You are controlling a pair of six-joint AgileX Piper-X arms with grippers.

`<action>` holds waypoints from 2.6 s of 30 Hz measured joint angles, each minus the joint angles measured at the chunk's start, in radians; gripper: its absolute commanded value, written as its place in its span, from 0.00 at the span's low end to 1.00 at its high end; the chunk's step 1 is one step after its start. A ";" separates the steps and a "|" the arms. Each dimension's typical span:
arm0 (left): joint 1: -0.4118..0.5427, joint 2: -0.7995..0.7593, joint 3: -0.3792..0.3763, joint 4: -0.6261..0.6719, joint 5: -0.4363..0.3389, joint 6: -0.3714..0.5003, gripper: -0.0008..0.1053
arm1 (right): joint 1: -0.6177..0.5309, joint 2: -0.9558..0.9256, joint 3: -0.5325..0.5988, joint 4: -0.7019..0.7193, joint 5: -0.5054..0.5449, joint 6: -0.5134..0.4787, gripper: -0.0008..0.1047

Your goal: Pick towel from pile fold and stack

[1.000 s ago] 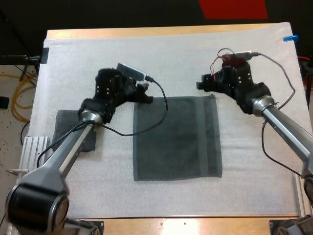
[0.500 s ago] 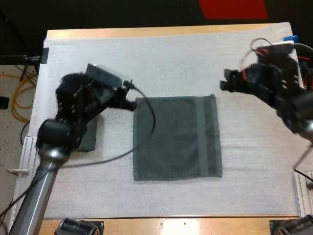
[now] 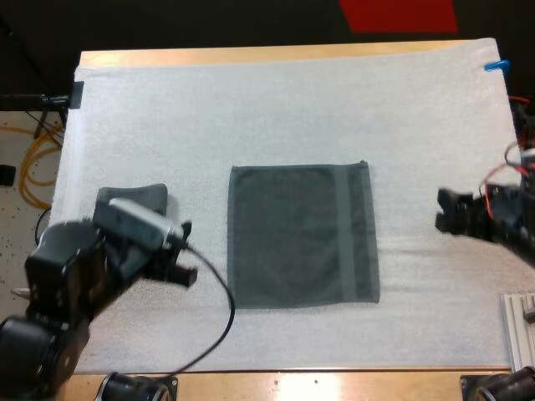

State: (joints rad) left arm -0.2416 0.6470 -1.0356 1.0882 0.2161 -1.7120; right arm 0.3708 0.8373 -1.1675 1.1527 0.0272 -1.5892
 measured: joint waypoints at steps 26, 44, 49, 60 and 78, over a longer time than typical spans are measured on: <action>0.000 -0.159 0.307 0.241 -0.055 -0.008 0.41 | 0.000 -0.075 0.625 -0.125 -0.198 0.127 0.63; 0.000 -0.159 0.312 0.233 -0.047 -0.008 0.41 | 0.000 0.425 0.695 -0.589 -0.596 0.283 0.63; 0.000 -0.159 0.312 0.233 -0.047 -0.008 0.41 | 0.000 0.484 0.695 -0.624 -0.623 0.289 0.63; 0.000 -0.159 0.312 0.226 -0.047 -0.008 0.41 | -0.009 0.558 0.684 -0.672 -0.724 0.303 0.63; 0.000 -0.159 0.312 0.225 -0.047 -0.008 0.41 | -0.009 0.615 0.689 -0.691 -0.729 0.295 0.01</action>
State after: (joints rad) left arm -0.2416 0.4877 -0.7239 1.3134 0.1687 -1.7201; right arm 0.3619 1.4525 -0.4782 0.4616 -0.7022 -1.2946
